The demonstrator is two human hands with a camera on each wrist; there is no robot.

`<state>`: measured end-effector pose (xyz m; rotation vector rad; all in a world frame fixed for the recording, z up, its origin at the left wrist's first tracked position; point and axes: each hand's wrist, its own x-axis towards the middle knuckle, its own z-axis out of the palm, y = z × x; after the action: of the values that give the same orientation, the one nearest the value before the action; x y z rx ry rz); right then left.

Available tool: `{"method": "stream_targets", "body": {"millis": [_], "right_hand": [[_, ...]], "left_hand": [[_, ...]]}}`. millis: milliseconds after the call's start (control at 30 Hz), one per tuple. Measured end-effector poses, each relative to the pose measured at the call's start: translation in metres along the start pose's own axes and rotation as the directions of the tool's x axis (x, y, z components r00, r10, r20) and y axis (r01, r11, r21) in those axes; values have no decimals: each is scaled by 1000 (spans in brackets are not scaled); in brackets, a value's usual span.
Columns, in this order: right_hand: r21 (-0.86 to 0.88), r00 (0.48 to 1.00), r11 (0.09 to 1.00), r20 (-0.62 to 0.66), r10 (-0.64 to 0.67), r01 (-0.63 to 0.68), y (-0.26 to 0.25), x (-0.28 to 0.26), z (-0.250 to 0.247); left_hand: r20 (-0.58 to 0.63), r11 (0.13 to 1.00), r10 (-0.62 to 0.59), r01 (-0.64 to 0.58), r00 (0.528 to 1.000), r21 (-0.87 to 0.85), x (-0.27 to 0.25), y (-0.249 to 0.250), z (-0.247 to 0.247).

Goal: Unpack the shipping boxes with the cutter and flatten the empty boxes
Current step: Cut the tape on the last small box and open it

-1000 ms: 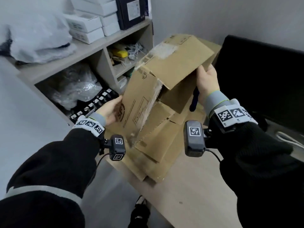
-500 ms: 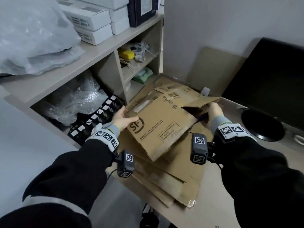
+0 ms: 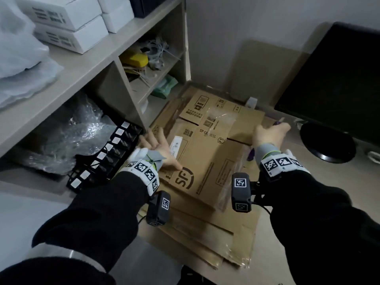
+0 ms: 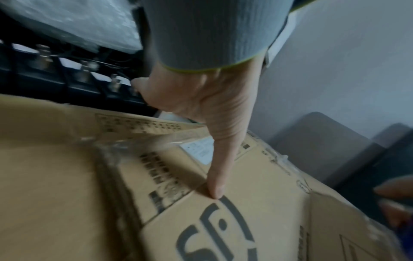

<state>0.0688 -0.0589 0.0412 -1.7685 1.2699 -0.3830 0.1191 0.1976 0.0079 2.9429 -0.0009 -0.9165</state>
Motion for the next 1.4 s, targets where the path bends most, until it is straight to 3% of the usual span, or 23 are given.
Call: {"method": "stream_targets", "body": {"millis": [67, 133, 233, 333, 433, 533, 667, 733, 967, 1233, 1300, 1400], "right_hand": [[-65, 975, 973, -22, -221, 219, -7, -4, -2], [-181, 924, 908, 133, -358, 378, -11, -7, 4], [-349, 835, 791, 434, -339, 503, -7, -13, 23], [-476, 752, 687, 639, -159, 549, 9, -12, 41], [-471, 677, 662, 732, -77, 583, 21, -9, 50], [-439, 636, 666, 768, -70, 603, 24, -6, 57], [-435, 612, 657, 789, -51, 616, 25, -1, 61], [-437, 614, 663, 788, -43, 607, 27, 4, 61], [-432, 620, 703, 784, -16, 564, 27, 7, 60], [-439, 587, 686, 810, 23, 580, 32, -10, 52], [-431, 606, 727, 795, 26, 534, 25, -13, 46], [-382, 683, 822, 730, -11, 423, 13, -7, 37]], "left_hand": [[-51, 976, 196, -189, 979, 113, 6, 16, -3], [-35, 896, 397, -379, 917, 230, 11, 32, -5], [124, 779, 525, -535, 842, 327, 17, 50, -7], [212, 796, 495, -538, 842, 278, 26, 55, -2], [115, 825, 477, -489, 871, 284, 34, 54, 2], [-21, 847, 443, -411, 896, 337, 41, 53, 6], [-55, 866, 420, -382, 906, 323, 47, 59, 16], [-45, 859, 456, -426, 889, 286, 50, 63, 18], [176, 844, 465, -495, 867, 208, 73, 59, 19], [140, 856, 461, -480, 876, 190, 69, 61, 19], [97, 868, 457, -468, 884, 167, 63, 65, 11], [12, 873, 474, -472, 880, 125, 49, 75, -5]]}}
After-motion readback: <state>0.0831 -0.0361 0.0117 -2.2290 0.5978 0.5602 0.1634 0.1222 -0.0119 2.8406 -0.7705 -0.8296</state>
